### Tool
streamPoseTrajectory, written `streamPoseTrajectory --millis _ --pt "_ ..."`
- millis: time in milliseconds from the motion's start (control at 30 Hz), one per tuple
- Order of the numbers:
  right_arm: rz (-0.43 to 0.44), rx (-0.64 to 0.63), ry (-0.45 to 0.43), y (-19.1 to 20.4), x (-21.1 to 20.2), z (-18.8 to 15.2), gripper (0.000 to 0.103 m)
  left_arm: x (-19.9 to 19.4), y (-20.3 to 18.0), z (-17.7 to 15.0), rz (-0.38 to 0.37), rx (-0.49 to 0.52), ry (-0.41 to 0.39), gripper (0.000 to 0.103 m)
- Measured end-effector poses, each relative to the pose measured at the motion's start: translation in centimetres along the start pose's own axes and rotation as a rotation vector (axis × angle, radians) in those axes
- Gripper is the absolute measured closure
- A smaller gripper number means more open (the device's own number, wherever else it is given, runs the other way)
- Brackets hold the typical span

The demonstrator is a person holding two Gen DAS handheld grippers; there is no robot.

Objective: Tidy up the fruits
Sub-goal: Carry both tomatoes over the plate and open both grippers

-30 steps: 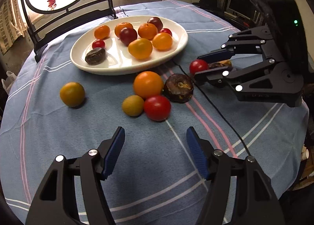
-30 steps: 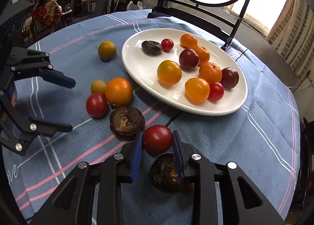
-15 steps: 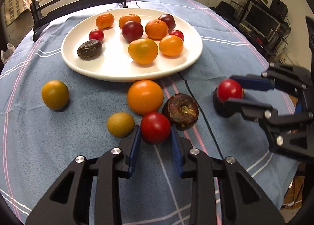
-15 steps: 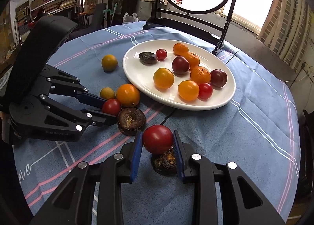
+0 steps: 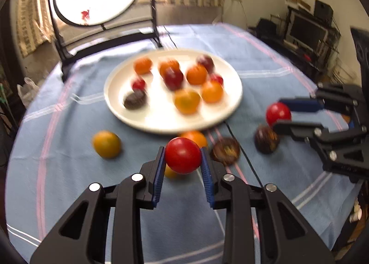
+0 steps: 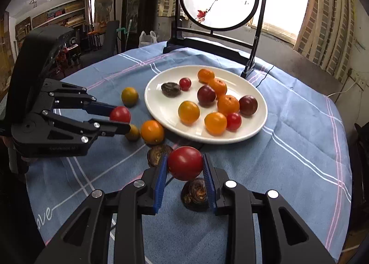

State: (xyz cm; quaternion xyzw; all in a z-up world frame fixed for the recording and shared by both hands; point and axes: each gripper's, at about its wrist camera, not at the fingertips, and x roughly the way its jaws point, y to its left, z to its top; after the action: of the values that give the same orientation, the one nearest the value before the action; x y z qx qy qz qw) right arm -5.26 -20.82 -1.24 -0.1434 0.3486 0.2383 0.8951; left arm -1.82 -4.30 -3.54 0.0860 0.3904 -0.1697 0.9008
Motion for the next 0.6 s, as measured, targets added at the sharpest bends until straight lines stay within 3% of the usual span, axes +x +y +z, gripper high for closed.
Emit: streamPoseTrajectory --millis 200,367,600 --pt "-0.068 0.062 -0.110 -1.1 0.6 4.4 0.072 0.0 2.0 5.4 0.090 -0.021 -0.095 0.074" --pt "-0.093 0.070 -0.087 -1.9 4.1 7.0 0.072 2.9 2.5 8.2 0.163 -0.009 -0.104 0.074" --pt "-0.122 0.080 -0.045 -2.9 7.8 8.8 0.072 6.6 4.1 8.9 0.163 -0.039 -0.058 0.074"
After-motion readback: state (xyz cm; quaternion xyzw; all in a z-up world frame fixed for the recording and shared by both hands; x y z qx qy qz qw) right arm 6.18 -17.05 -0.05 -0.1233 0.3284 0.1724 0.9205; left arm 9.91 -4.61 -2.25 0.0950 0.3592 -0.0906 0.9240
